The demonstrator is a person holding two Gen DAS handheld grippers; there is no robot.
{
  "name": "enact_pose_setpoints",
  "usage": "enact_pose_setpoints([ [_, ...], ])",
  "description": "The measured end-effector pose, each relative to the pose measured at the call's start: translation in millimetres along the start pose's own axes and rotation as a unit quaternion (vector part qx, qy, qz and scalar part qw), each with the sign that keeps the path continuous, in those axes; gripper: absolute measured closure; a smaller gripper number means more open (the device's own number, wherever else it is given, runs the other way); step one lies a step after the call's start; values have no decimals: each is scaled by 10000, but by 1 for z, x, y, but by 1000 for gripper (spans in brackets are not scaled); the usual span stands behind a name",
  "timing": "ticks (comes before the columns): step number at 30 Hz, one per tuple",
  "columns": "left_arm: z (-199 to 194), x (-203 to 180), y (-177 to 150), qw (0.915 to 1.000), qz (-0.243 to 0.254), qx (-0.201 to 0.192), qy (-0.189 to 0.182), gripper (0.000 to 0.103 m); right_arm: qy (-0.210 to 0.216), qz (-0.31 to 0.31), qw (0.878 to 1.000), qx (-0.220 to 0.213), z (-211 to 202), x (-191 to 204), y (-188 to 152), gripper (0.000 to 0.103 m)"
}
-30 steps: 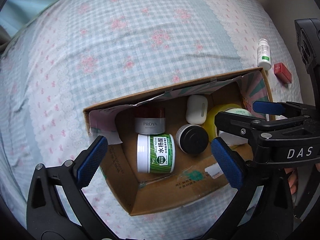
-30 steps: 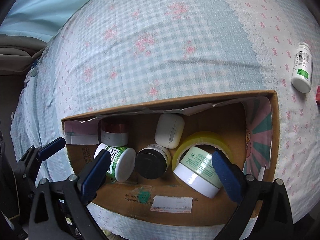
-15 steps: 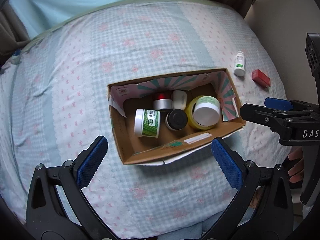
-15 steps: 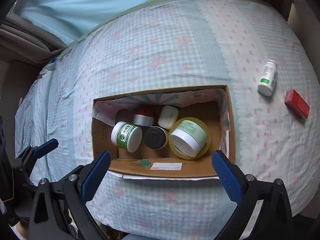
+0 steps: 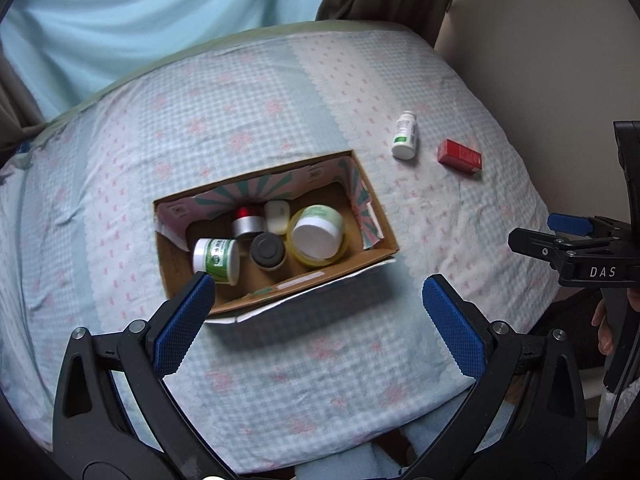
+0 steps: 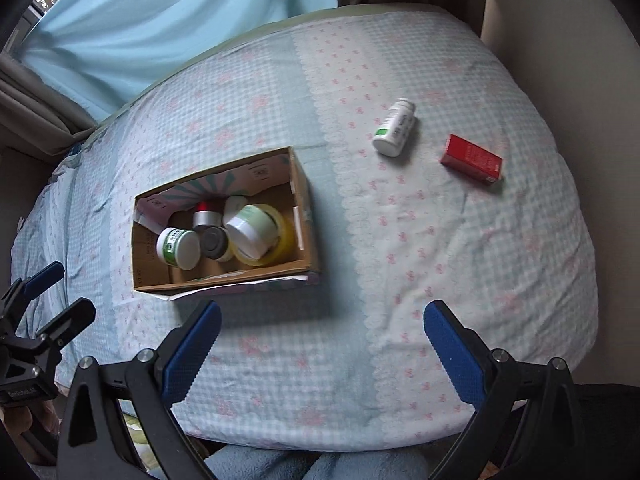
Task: Organize rigid objects
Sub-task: 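Withdraw both tools from the box and move toward the pill bottle and red box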
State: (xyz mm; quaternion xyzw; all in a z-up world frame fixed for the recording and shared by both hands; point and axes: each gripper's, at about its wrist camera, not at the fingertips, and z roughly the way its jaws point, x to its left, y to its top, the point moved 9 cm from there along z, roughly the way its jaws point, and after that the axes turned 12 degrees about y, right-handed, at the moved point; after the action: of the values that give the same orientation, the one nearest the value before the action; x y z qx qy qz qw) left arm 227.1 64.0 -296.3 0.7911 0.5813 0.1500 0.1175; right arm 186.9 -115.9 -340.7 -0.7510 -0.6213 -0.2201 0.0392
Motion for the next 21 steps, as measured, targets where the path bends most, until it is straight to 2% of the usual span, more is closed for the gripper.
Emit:
enact_pose_setpoints([
  [8, 8, -95, 50, 9992, -286, -165, 215, 0, -223, -557, 9982, 12, -38, -95, 28, 2],
  [11, 19, -132, 69, 9981, -603, -55, -62, 0, -275, -909, 9955, 35, -47, -129, 46, 2],
  [13, 24, -153, 82, 9976, -683, -40, -100, 0, -356, -1064, 9937, 34, -53, -151, 59, 2],
  [21, 56, -216, 140, 9995, 175, -60, 246, 0, -500, -1183, 9916, 145, -54, -220, 105, 2],
])
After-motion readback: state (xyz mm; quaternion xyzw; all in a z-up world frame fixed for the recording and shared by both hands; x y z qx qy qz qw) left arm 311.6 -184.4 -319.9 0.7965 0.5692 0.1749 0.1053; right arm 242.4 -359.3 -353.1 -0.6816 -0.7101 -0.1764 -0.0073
